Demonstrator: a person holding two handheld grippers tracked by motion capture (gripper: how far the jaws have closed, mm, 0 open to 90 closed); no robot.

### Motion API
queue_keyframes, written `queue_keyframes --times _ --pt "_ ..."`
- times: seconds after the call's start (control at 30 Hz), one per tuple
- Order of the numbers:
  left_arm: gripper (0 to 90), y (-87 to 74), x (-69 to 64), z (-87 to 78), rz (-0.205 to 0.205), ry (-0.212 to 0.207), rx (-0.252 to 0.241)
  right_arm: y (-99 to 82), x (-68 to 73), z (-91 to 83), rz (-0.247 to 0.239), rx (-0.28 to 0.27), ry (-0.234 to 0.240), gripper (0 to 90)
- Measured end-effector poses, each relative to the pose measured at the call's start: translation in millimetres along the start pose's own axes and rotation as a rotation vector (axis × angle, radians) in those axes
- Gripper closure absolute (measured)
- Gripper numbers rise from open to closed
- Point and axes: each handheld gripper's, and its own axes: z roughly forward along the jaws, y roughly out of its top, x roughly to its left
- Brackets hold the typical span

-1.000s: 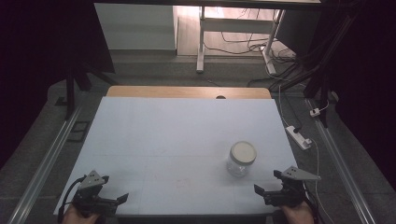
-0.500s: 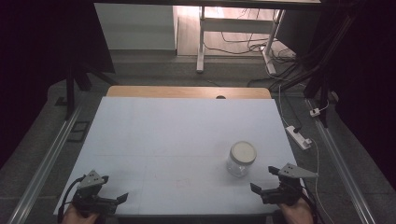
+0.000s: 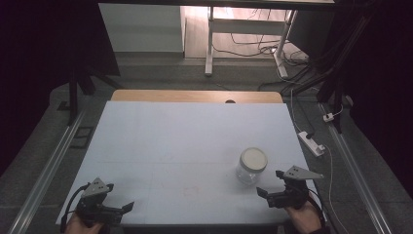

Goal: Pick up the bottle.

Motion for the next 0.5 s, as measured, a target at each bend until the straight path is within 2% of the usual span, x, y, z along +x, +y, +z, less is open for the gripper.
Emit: queue_keyframes --times 0.13,0.3,0.5 --pt "0.3 0.2 0.0 0.3 0.0 -0.003 0.002 2.6 -0.9 4.3 0.002 0.006 0.0 0.0" --pt "0.2 0.2 0.3 0.3 -0.001 -0.004 0.004 8.2 0.3 12.3 -0.029 0.009 -0.026 0.0" --pt "0.2 0.3 0.2 0.5 0.0 -0.005 0.004 13.3 1.4 21.4 -0.054 0.022 -0.027 0.0"
